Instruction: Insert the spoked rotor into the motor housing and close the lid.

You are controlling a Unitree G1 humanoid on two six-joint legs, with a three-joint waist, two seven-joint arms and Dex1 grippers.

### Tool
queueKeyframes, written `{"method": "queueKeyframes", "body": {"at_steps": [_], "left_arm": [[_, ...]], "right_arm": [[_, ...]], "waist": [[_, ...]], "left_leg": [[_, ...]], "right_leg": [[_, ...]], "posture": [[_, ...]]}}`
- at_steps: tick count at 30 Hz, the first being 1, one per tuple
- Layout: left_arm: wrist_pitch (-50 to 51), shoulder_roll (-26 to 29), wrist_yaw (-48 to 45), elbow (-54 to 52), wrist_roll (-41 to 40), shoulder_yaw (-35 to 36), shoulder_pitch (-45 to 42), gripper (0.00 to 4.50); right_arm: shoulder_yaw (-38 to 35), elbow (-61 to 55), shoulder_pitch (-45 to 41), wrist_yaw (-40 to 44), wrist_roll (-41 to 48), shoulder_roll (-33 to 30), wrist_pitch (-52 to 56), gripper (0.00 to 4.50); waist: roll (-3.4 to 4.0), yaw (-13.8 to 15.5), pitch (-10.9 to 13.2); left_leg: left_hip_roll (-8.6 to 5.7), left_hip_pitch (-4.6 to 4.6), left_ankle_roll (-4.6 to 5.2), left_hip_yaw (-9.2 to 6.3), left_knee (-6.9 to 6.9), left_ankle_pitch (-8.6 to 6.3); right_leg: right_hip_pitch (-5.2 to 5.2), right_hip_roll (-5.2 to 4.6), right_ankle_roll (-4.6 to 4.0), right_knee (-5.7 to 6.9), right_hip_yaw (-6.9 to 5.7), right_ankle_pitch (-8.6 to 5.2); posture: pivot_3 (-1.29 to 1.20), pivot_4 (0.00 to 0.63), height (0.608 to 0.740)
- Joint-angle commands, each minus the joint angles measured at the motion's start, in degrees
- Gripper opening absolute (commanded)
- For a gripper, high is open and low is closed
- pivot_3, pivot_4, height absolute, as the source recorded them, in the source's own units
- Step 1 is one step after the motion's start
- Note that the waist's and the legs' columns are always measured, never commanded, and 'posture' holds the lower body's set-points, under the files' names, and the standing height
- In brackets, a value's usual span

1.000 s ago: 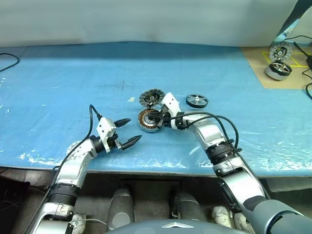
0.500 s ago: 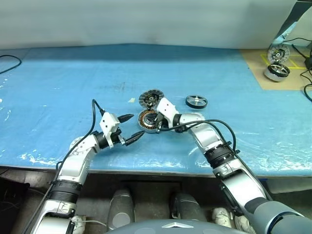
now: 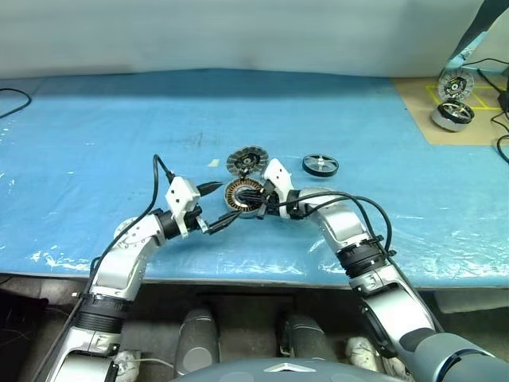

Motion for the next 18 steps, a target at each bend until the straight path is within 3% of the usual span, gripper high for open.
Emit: {"method": "queueKeyframes", "body": {"at_steps": [1, 6, 11, 14, 18], "left_arm": [[-0.1, 0.5, -0.5, -1.9, -1.5, 1.4, 0.2, 4.50], [-2.0, 0.3, -1.6, 1.5, -1.7, 2.1, -0.2, 4.50], [-5.8, -0.9, -2.6, 6.4, -1.2, 2.4, -0.6, 4.50], [-9.2, -2.0, -3.5, 10.0, -0.6, 2.1, -0.4, 4.50], [-13.4, -3.5, -4.5, 15.0, 0.3, 1.6, -1.0, 4.50]], "right_arm": [[-3.3, -5.0, -1.2, -0.1, 3.5, -0.6, 3.7, 0.01], [-3.7, -12.8, -0.6, 0.3, 3.3, -6.1, 6.5, 0.01], [-4.9, -12.7, -0.8, -4.6, -0.9, -12.2, 6.0, 0.01], [-7.0, -12.2, -1.9, -8.3, -2.2, -14.6, 7.0, 0.55], [-8.8, -11.9, -4.1, -10.4, -2.3, -16.8, 9.3, 1.98]], "waist": [[0.00, 0.0, 0.0], [0.00, 0.1, 0.0], [0.00, 0.2, 0.0], [0.00, 0.1, 0.0], [0.00, 0.1, 0.0]], "left_leg": [[0.00, 0.00, 0.00, 0.00, 0.00, 0.00], [-0.02, -0.18, -0.01, 0.00, -0.02, 0.01], [-0.03, -0.18, -0.02, 0.00, -0.04, 0.01], [-0.04, -0.16, -0.02, 0.00, -0.03, 0.01], [-0.03, -0.15, -0.02, 0.00, -0.03, 0.01]], "right_leg": [[0.00, 0.00, 0.00, 0.00, 0.00, 0.00], [-0.13, 0.00, 0.01, -0.05, -0.01, 0.00], [-0.12, 0.00, 0.02, -0.05, -0.02, 0.01], [-0.12, 0.00, 0.02, -0.05, -0.01, 0.01], [-0.14, 0.01, 0.02, -0.03, 0.00, 0.01]], "posture": [[0.00, 0.150, 0.740], [0.00, 0.150, 0.740], [0.00, 0.150, 0.740], [0.00, 0.150, 0.740], [0.00, 0.150, 0.740]]}}
